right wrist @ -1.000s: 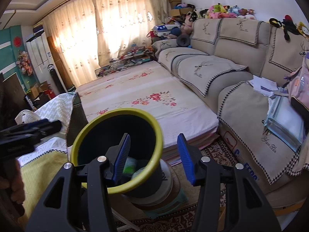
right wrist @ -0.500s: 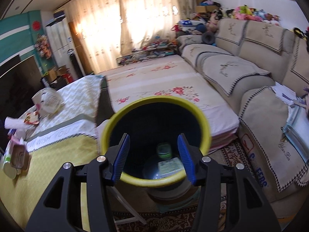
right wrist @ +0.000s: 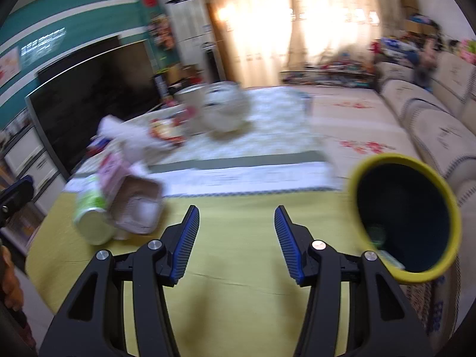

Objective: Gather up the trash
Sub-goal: 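Reach the right tool to the brown foil tray and close on it, then carry the foil tray with the right tool into the bin and release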

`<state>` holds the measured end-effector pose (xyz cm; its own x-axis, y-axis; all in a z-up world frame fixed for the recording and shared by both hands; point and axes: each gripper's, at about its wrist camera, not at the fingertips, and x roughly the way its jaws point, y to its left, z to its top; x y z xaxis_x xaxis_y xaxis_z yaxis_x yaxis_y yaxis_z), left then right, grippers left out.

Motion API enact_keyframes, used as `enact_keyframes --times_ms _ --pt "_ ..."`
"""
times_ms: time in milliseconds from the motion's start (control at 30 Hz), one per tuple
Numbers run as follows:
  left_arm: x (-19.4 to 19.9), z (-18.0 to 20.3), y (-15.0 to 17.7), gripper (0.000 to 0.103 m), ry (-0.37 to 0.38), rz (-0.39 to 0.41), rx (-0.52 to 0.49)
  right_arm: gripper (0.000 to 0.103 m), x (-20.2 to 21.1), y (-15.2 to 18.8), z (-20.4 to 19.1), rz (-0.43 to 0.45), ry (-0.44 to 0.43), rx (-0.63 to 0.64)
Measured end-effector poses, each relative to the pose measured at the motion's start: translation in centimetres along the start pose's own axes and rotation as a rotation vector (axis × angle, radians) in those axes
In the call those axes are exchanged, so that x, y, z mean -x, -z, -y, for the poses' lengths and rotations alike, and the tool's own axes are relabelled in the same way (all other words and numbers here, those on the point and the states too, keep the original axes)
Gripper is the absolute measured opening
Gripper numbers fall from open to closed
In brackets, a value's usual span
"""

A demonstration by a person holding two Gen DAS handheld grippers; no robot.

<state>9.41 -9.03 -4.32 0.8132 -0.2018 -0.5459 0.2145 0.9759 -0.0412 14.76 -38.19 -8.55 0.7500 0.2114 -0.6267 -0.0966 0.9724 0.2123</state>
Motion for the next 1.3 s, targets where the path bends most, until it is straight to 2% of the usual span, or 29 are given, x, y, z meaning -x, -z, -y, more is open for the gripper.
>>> enact_keyframes --times_ms 67,200,333,667,700,800,833,900,1300 --pt "0.4 -1.3 0.5 0.098 -0.022 -0.003 0.014 0.049 -0.9 -0.1 -1.9 -0.019 -0.039 0.025" --pt "1.0 -3.2 1.5 0.098 -0.038 -0.007 0.046 0.037 -2.8 -0.3 -4.9 -0.059 -0.078 0.048" --pt "1.4 -3.4 1.9 0.098 -0.042 -0.015 0.055 0.025 -4.2 -0.3 -6.3 -0.085 -0.079 0.044" --pt "0.9 -3.1 2.0 0.098 -0.031 -0.022 0.055 0.023 -7.1 -0.8 -6.4 -0.175 -0.061 0.011" --pt "0.8 -3.0 2.0 0.098 -0.031 -0.022 0.052 0.022 -7.2 -0.8 -6.4 -0.18 -0.063 0.011" --pt "0.6 -2.7 2.0 0.098 -0.027 -0.027 0.045 0.008 -7.6 -0.6 -6.2 -0.202 -0.077 -0.001" --pt "0.6 -2.8 2.1 0.098 -0.026 -0.027 0.045 0.008 -7.6 -0.5 -6.2 -0.205 -0.079 -0.003" --pt "0.5 -2.7 2.1 0.098 -0.025 -0.029 0.043 0.005 -7.4 -0.5 -6.2 -0.195 -0.076 -0.001" --pt "-0.1 -2.4 2.4 0.098 -0.02 -0.037 0.039 0.004 -3.2 -1.5 -3.8 -0.055 -0.001 -0.014"
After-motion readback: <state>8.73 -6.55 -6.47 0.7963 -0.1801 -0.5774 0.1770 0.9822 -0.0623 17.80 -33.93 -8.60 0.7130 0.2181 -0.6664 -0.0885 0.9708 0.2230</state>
